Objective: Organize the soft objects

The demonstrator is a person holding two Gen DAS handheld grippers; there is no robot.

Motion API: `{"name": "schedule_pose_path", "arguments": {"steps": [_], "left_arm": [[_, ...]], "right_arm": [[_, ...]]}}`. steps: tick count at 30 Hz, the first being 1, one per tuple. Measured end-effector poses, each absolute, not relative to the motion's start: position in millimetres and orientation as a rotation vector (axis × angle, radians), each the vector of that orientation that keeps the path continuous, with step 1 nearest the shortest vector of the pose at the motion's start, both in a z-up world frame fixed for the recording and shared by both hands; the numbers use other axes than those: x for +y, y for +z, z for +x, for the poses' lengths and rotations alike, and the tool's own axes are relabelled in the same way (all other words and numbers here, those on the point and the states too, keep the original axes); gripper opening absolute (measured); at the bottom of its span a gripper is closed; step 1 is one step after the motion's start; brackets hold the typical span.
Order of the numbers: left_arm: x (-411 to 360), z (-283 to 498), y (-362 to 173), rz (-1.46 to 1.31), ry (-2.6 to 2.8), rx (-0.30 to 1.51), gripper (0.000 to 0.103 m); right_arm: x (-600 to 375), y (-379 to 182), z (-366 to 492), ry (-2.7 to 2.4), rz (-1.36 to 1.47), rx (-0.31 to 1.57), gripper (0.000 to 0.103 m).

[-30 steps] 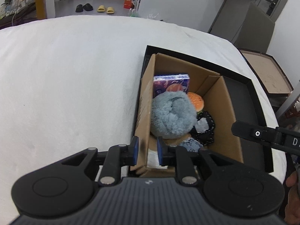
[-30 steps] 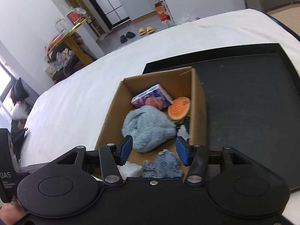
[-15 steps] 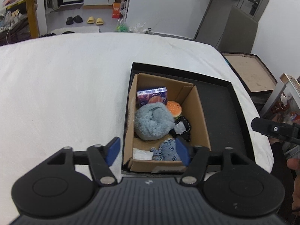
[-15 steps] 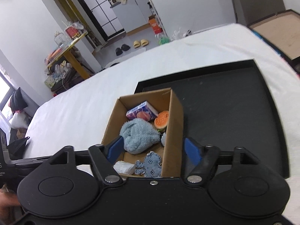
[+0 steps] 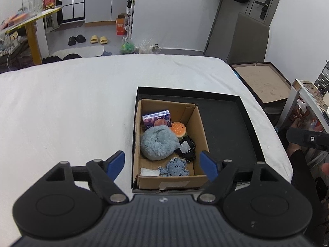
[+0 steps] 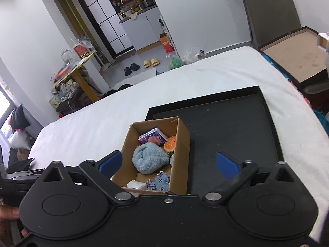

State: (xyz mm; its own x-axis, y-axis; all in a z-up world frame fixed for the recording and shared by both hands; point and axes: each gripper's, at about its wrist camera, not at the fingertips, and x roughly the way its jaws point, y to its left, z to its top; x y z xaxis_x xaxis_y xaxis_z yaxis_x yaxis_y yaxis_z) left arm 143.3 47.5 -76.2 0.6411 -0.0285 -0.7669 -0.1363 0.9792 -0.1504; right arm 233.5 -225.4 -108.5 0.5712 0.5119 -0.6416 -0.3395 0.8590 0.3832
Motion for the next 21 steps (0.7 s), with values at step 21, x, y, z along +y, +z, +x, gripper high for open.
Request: {"name": "schedule_pose_path", "arguments": {"steps": [21], "left_arm": [[32.0, 114.0, -23.6, -0.195, 0.035, 0.818, 0.086]], "right_arm": [[-236.5, -59.6, 209.1, 0.521, 0.153, 0.816, 0.103]]}}
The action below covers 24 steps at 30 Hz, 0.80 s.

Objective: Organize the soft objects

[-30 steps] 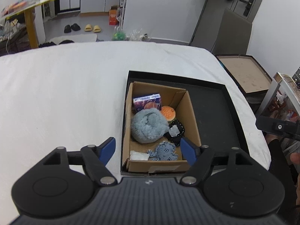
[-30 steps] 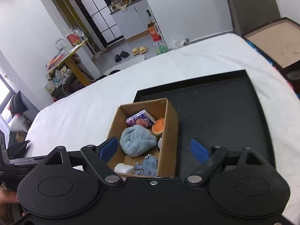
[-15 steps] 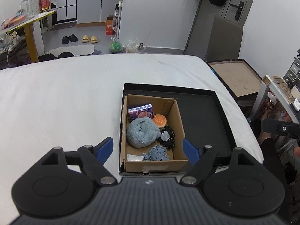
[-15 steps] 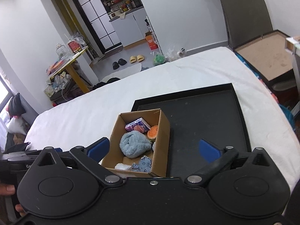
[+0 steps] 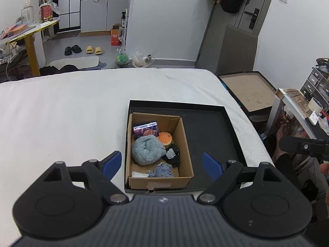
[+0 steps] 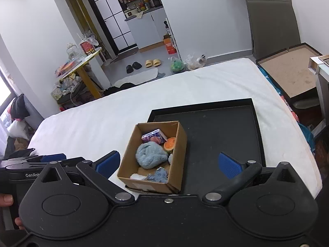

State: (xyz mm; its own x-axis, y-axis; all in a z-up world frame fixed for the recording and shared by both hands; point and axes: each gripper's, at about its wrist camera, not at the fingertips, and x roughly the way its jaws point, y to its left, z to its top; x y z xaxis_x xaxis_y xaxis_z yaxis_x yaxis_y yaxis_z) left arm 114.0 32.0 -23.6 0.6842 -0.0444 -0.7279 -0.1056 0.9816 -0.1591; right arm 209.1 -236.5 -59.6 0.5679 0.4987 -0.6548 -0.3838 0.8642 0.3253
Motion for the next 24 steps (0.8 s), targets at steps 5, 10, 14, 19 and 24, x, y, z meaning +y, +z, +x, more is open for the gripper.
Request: {"name": "schedule_pose_path", "arguments": {"steps": [5, 10, 14, 19, 24], "left_arm": [[26.1, 105.6, -13.4, -0.197, 0.027, 0.803, 0.086], [19.8, 97.2, -5.4, -0.191, 0.011, 0.789, 0.087], [15.9, 90.5, 2.3, -0.177, 0.011, 0.773, 0.088], [13.6, 81.6, 9.7, -0.176, 0.02, 0.755, 0.088], [10.8, 75.5, 14.6, -0.172, 0.018, 0.748, 0.088]], "right_arm": [[-236.3, -51.5, 200.5, 0.544, 0.168, 0.817, 0.103], [-235.8, -41.8, 189.8, 0.556, 0.17, 0.796, 0.103], [-234.6, -34.0, 179.2, 0.553, 0.159, 0.757, 0.103], [-231.7, -26.8, 170.1, 0.547, 0.142, 0.728, 0.103], [-229.6, -20.4, 162.3, 0.543, 0.122, 0.711, 0.103]]}}
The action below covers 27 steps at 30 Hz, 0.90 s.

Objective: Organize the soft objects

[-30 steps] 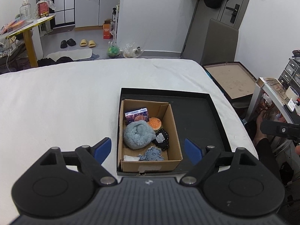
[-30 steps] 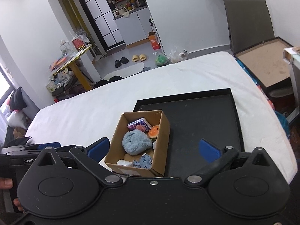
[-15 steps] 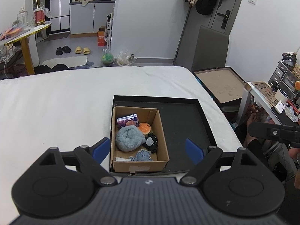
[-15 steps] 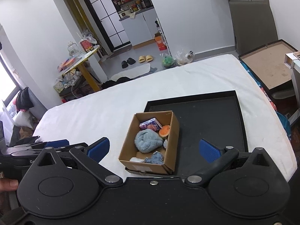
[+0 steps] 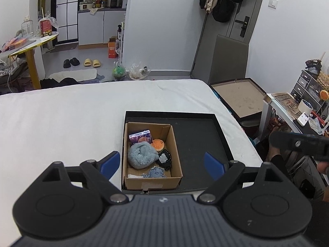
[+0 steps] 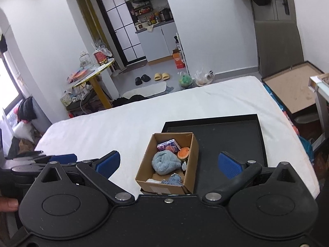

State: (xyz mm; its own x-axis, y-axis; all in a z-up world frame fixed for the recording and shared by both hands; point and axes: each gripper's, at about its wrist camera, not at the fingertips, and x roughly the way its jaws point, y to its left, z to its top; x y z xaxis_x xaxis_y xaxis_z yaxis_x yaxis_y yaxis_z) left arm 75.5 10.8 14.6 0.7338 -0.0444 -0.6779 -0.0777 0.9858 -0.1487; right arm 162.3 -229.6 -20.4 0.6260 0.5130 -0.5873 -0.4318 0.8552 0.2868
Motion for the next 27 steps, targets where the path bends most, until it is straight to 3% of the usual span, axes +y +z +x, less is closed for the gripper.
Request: {"name": "schedule_pose_path", "arguments": {"steps": [27], "left_arm": [[-10.4, 69.7, 21.4, -0.151, 0.047, 0.736, 0.09]], "right_arm": [[-238.9, -20.2, 153.3, 0.553, 0.205, 0.776, 0.103]]}}
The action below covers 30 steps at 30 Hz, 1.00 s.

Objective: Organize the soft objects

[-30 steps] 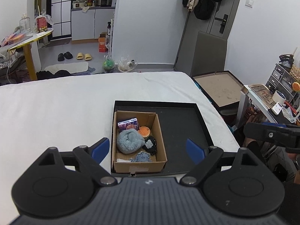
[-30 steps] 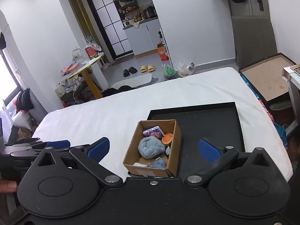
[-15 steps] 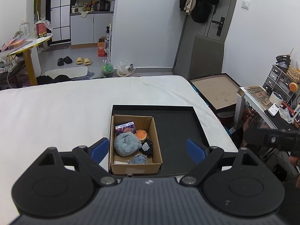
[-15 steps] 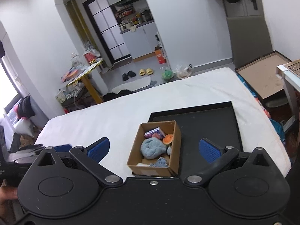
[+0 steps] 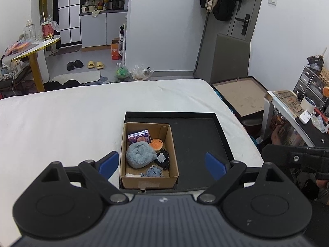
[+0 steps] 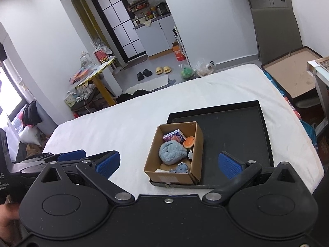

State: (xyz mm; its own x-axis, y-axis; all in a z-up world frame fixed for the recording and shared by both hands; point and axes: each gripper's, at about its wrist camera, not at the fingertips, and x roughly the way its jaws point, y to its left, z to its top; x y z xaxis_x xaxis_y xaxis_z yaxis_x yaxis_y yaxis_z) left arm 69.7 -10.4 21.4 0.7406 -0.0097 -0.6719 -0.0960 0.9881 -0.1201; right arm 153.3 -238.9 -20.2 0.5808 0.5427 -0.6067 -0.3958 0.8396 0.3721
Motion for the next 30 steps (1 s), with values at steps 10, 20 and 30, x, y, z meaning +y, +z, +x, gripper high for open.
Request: {"name": "schedule_pose_path", "arguments": {"steps": [10, 20, 30], "left_arm": [[-13.9, 71.1, 21.0, -0.135, 0.068, 0.745, 0.091], [-15.8, 72.0, 20.7, -0.139, 0.074, 0.751, 0.091], [-16.5, 72.1, 20.0, -0.135, 0.073, 0.752, 0.091]], "right_arm": [[-236.0, -22.4, 151.4, 0.543, 0.186, 0.784, 0.103], [-232.8, -24.4, 152.2, 0.536, 0.18, 0.785, 0.103], [-232.3, -24.3, 151.9, 0.534, 0.181, 0.785, 0.103]]}}
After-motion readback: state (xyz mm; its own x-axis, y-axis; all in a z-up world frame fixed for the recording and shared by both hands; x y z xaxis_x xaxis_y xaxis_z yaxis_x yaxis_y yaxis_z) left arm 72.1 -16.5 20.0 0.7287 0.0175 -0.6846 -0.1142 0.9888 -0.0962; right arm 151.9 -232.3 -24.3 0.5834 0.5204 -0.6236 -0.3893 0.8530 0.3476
